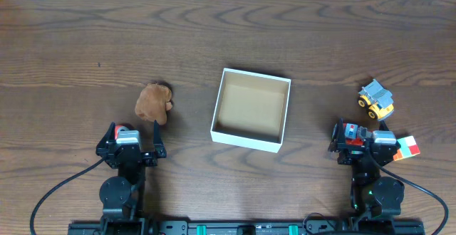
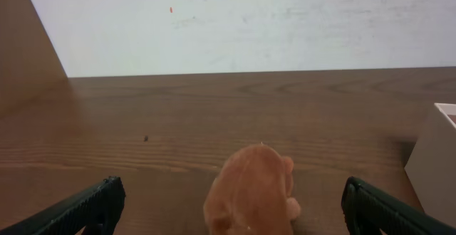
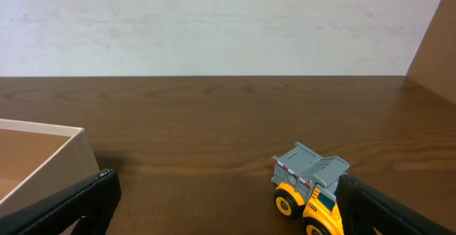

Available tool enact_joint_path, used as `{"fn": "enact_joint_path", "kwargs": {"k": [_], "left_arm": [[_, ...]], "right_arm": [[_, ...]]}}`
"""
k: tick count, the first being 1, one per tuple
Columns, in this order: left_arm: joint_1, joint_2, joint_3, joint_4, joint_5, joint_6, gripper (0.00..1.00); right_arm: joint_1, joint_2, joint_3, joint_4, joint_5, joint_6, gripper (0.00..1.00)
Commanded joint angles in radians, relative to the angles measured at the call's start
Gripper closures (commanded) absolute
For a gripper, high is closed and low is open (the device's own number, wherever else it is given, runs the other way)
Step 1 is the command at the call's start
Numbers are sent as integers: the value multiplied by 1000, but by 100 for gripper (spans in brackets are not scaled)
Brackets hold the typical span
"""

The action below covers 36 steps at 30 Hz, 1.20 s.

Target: Pack container

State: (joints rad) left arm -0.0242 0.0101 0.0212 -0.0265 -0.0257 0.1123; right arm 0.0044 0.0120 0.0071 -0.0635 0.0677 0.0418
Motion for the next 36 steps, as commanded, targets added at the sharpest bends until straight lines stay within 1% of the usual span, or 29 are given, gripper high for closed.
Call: {"fn": "enact_joint_path", "kwargs": {"k": [1,14,16,18,21,23,27,29,33,36], "left_arm": [[-1,-4,-17,-44,-9,7,2],[-1,-3,-16,-43,-13,6,2],[-1,-2,-4,-51,-13,-39,2],[-1,11,34,-98,-13,-112,2],[-1,66,133,-200,-13,-183,2],[-1,119,210,-262,-13,-190,2],[-1,303,428,-404,-12,-190,2],[-1,412,546,-487,-12,-190,2],[-1,660,808,-718,4,-200,2],[-1,784,930,-852,22,-200,2]], "right_arm": [[9,-7,-2,-4,7,13,1],[9,-3,-2,0,-11,18,1],[9,-3,-1,13,-89,44,1],[9,0,0,8,-164,50,1],[9,32,22,-7,-181,89,1],[9,67,50,-8,-182,89,1],[9,208,172,-34,-181,89,1],[9,323,274,-98,-180,88,1],[9,599,521,-314,-169,66,1],[9,777,693,-488,-174,53,1]]}}
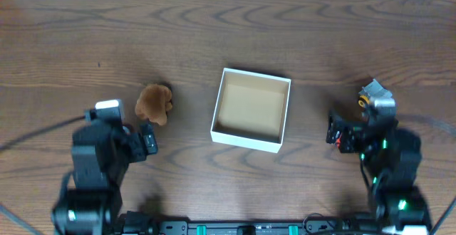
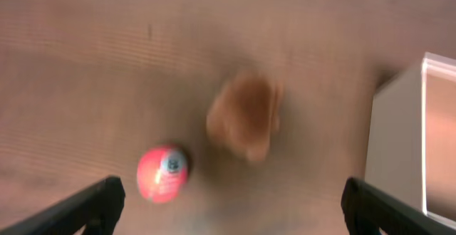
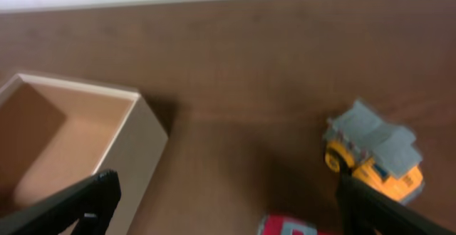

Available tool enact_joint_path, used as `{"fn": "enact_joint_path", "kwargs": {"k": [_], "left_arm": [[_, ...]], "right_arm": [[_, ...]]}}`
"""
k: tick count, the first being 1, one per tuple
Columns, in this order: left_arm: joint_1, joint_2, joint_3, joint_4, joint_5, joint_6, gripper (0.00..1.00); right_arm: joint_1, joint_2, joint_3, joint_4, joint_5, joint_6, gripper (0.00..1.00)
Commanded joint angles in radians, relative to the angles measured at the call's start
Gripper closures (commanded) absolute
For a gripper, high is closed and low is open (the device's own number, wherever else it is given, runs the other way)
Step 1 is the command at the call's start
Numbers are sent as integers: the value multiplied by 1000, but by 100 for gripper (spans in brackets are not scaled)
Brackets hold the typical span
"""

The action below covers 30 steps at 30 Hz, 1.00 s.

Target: Pack container

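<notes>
An open, empty white box [image 1: 246,142] sits mid-table; its wall shows in the left wrist view [image 2: 395,142] and the right wrist view [image 3: 139,160]. A brown plush toy [image 1: 154,102] lies left of it, blurred in the left wrist view [image 2: 244,114], with a red ball [image 2: 163,173] beside it. A yellow and grey toy truck [image 3: 374,149] stands right of the box, half hidden under the right arm overhead [image 1: 373,95]. My left gripper [image 2: 228,221] hangs open above the table near the plush. Beside the truck, my right gripper [image 3: 228,217] is open too.
A red and white object [image 3: 291,226] peeks in at the bottom edge of the right wrist view, between the fingers. Both arm bodies cover the near table on either side of the box. The tabletop is dark wood [image 1: 228,28].
Both arms have lifted and tilted their wrist cameras down onto the table. The red ball and the red and white object now show in the wrist views. Toys and box lie where they were.
</notes>
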State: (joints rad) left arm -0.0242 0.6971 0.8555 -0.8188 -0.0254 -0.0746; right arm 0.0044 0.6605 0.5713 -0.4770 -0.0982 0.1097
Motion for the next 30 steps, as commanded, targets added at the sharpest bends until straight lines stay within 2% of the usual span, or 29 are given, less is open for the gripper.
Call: {"fn": "enact_joint_path", "kwargs": {"k": [1,3,5,6,7,8,9,11,16,23,30], "left_arm": [[-1,134,127,-100,21,-13,2],[-1,195,158,-153,28,-14,2],[-1,233,159,-169,63,-14,2],[-1,245,159,-172,79,-14,2],[-1,262,159,-175,108,-14,2],[-1,273,159,-175,127,-14,2],[-1,283,159,-175,147,-14,2],[-1,298,159,-175,164,-14,2],[-1,313,158,-175,168,-13,2],[-1,314,158,-174,168,-13,2],[-1,314,158,-171,168,-13,2]], "right_arm": [[9,192,193,-136,-17,-14,1],[10,299,289,-201,-39,8,1],[9,385,349,-262,-148,31,1],[10,408,355,-251,-193,18,21],[13,446,355,-217,-261,13,63],[15,479,356,-199,-276,19,84],[20,510,356,-192,-257,49,96],[32,576,356,-192,-182,107,99],[90,728,356,-157,-51,114,99],[187,875,356,-27,-40,140,99],[259,977,356,184,-36,151,99]]}}
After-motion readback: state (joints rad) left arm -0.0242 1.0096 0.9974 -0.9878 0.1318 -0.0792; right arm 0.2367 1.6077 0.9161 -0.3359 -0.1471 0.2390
